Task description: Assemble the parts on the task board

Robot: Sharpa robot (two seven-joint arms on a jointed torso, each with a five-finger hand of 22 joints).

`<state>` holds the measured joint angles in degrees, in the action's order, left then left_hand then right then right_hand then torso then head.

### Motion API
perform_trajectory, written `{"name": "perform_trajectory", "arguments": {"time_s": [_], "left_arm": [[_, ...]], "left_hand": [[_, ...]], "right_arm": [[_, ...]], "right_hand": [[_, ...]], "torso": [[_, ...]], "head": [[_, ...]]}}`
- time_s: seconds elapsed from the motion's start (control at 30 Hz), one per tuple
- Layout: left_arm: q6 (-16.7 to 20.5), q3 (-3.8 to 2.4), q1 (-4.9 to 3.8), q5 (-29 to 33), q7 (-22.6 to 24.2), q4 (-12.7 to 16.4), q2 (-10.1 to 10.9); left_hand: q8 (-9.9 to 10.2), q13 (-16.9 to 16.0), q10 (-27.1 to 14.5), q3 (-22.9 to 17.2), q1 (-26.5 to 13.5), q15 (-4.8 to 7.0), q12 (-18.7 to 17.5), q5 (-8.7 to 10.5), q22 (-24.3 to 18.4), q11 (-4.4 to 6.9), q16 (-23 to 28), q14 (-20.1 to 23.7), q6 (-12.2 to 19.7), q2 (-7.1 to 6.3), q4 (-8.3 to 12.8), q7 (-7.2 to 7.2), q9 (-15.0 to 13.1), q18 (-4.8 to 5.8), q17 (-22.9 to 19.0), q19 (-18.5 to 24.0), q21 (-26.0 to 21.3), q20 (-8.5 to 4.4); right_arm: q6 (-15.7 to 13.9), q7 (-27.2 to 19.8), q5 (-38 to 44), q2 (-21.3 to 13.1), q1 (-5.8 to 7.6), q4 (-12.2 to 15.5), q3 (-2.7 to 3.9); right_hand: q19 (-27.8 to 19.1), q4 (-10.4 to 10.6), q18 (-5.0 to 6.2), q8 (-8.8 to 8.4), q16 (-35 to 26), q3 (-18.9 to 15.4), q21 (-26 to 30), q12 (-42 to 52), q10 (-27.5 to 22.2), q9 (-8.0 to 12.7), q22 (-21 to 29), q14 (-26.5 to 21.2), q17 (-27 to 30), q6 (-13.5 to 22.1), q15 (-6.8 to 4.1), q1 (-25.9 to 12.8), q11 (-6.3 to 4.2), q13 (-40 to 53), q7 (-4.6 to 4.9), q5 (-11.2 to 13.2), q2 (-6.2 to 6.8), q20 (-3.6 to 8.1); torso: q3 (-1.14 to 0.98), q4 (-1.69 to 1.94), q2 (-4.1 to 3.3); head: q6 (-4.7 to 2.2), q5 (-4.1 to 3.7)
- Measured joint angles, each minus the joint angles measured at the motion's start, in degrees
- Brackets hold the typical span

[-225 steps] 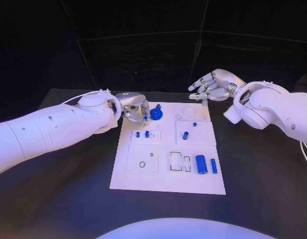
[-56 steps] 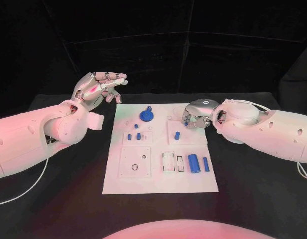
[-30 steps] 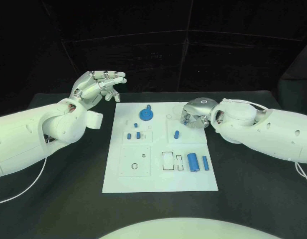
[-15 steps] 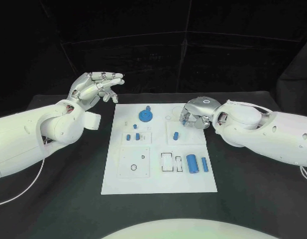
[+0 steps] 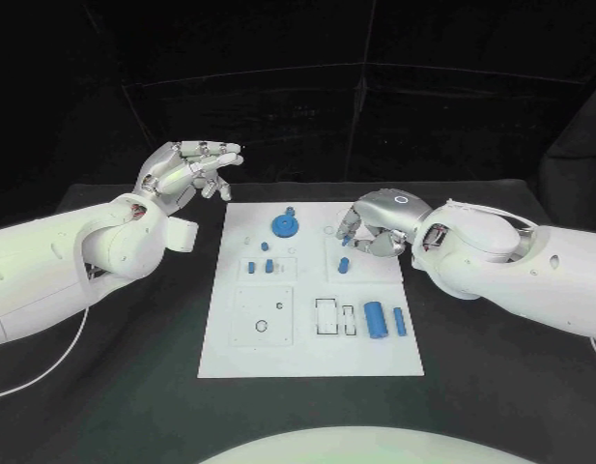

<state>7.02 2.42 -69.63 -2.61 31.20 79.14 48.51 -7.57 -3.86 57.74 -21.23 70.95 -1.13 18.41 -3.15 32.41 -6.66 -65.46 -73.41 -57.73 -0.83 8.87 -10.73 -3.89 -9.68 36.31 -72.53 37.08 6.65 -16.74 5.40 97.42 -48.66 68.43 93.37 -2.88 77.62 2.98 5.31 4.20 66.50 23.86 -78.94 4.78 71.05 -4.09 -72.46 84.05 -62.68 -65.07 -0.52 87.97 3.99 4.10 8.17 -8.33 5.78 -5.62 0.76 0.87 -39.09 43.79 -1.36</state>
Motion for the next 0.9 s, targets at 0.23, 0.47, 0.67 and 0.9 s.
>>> {"name": "perform_trajectory", "arguments": {"time_s": [0.23,0.47,0.67,0.9], "left_arm": [[0.0,0.0,-0.01,0.0,-0.1,-0.1,-0.6],[-0.1,0.0,-0.01,0.0,-0.2,0.0,-0.7],[-0.1,0.0,-0.01,0.0,-0.2,0.1,-0.8],[-0.1,0.0,-0.01,0.0,-0.2,0.1,-0.9]], "left_hand": [[0.0,0.0,-0.2,0.0,0.2,0.0,0.0,0.0,-0.1,0.21,0.0,0.0,0.0,0.25,0.0,0.0,0.0,0.01,-0.1,0.0,-0.2,0.0],[0.0,0.0,-0.2,0.0,0.2,0.0,0.0,0.0,-0.1,0.21,0.0,0.0,0.0,0.25,0.0,0.0,0.0,0.01,-0.1,0.0,-0.2,0.0],[0.0,0.0,-0.2,0.0,0.2,0.0,0.0,0.0,-0.1,0.21,0.0,0.0,0.0,0.25,0.0,0.0,0.0,0.02,-0.1,0.0,-0.2,0.0],[0.0,0.0,-0.2,0.0,0.2,0.0,0.2,0.0,0.0,0.21,0.0,0.0,0.0,0.25,0.0,0.0,0.0,0.02,-0.1,0.0,-0.2,0.0]], "right_arm": [[-0.5,-0.1,-1.5,3.1,-0.02,3.2,0.08],[-0.3,-0.2,-1.8,6.6,-1.03,3.3,0.05],[0.8,-0.2,-1.5,9.0,-3.36,2.2,-0.07],[2.3,-0.2,-0.8,10.9,-5.39,0.6,-0.15]], "right_hand": [[0.0,-0.1,0.0,-0.06,0.1,0.4,0.0,-0.2,0.0,0.0,-0.1,0.0,0.0,0.0,0.0,-0.2,0.0,0.0,0.0,0.0,-0.16,0.0],[0.0,-0.1,0.0,-0.07,0.1,0.4,0.0,-0.2,0.0,0.1,-0.1,0.0,0.0,0.0,0.0,-0.6,0.01,0.0,0.0,0.0,0.0,0.0],[0.0,-0.2,0.0,-0.08,0.1,0.6,0.0,-0.2,0.0,0.1,-0.1,0.0,0.0,0.0,0.0,-1.1,0.01,0.0,-0.01,0.0,0.01,0.0],[0.0,-0.1,0.0,-0.1,0.1,0.7,0.0,-0.2,0.0,0.1,-0.1,0.0,0.0,0.0,0.0,-1.3,0.01,0.0,-0.01,0.0,0.24,0.0]], "torso": [[0.07,0.08,-0.06],[0.1,0.05,-0.09],[0.11,0.01,-0.08],[0.04,0.01,-0.09]], "head": [[0.03,0.66],[0.44,1.92],[0.86,2.89],[1.43,4.06]]}}
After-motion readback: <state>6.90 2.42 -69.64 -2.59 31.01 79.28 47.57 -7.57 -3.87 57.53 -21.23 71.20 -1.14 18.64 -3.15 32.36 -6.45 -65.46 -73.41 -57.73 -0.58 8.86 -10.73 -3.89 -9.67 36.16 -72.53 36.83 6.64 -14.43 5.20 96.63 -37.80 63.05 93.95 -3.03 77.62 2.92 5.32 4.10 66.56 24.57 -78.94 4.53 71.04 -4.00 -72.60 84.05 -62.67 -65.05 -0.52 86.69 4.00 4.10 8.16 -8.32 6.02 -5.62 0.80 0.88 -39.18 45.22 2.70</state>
